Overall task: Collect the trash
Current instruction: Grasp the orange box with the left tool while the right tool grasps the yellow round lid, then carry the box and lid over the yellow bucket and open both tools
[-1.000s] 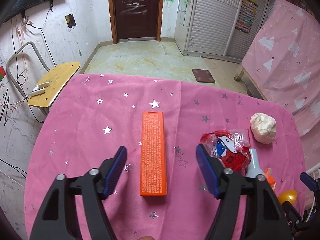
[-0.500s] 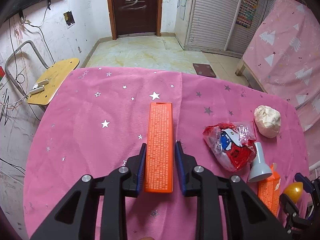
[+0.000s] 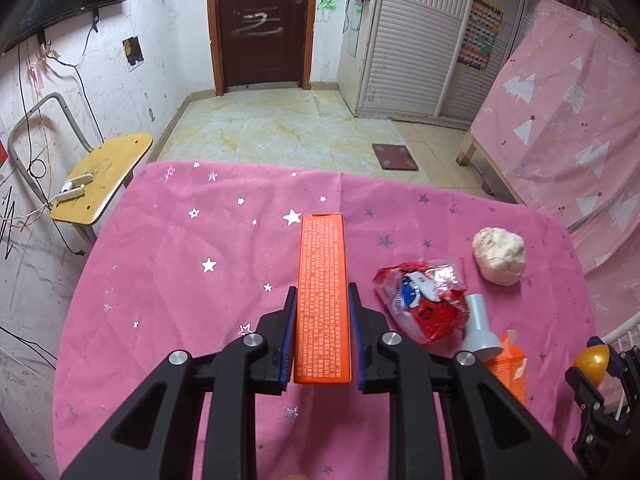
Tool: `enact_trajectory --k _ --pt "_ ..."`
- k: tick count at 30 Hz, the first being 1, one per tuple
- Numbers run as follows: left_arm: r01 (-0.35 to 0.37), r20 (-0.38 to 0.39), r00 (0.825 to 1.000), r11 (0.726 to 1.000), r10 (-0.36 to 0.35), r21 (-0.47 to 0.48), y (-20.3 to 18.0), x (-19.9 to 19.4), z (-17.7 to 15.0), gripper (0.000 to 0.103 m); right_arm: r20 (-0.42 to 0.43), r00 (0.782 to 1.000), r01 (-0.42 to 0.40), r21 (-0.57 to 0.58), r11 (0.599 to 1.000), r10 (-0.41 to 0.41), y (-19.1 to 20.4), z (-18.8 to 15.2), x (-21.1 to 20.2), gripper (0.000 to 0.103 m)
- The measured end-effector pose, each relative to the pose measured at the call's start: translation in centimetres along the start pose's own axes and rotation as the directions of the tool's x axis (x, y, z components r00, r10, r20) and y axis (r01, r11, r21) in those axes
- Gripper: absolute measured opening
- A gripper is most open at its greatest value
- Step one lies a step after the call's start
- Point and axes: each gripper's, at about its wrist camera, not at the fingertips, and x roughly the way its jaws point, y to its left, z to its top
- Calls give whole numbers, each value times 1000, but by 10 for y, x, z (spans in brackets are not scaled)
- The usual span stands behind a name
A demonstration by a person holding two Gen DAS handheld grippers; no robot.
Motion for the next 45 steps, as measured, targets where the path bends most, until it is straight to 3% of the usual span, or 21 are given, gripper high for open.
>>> enact_trajectory --k 7,14,21,27,34,36,37,38,42,45 --pt "70 59 996 997 -72 27 -30 -35 8 15 48 997 50 78 996 -54 -43 -4 -26 41" --pt "157 76 983 979 -167 129 -87 -60 2 15 96 989 94 188 978 -113 -90 -15 -53 41" --pt "245 52 962 932 -267 266 -165 -83 -18 15 115 979 131 277 952 -168 -133 -32 -73 41" --pt "334 -3 934 871 -357 360 -233 -102 -41 15 110 974 151 333 931 -198 -160 -50 -83 41" --pt "370 -43 921 833 -388 412 -290 -108 -66 15 115 971 150 399 905 -211 -188 -69 -92 41" --pt "381 -58 917 822 -395 423 -301 -107 -71 15 112 971 149 414 898 -213 -194 -74 -93 54" --pt "382 -61 916 818 -396 430 -305 -104 -72 15 116 970 149 421 895 -216 -195 -75 -95 71" --pt "386 -68 915 813 -398 437 -308 -103 -76 15 122 967 150 430 890 -222 -197 -76 -97 76" --pt "429 -126 899 791 -419 436 -324 -87 -84 15 151 956 153 473 868 -250 -207 -82 -108 76" --pt "468 -168 882 773 -441 428 -335 -77 -89 15 184 941 142 548 825 -284 -223 -91 -122 76"
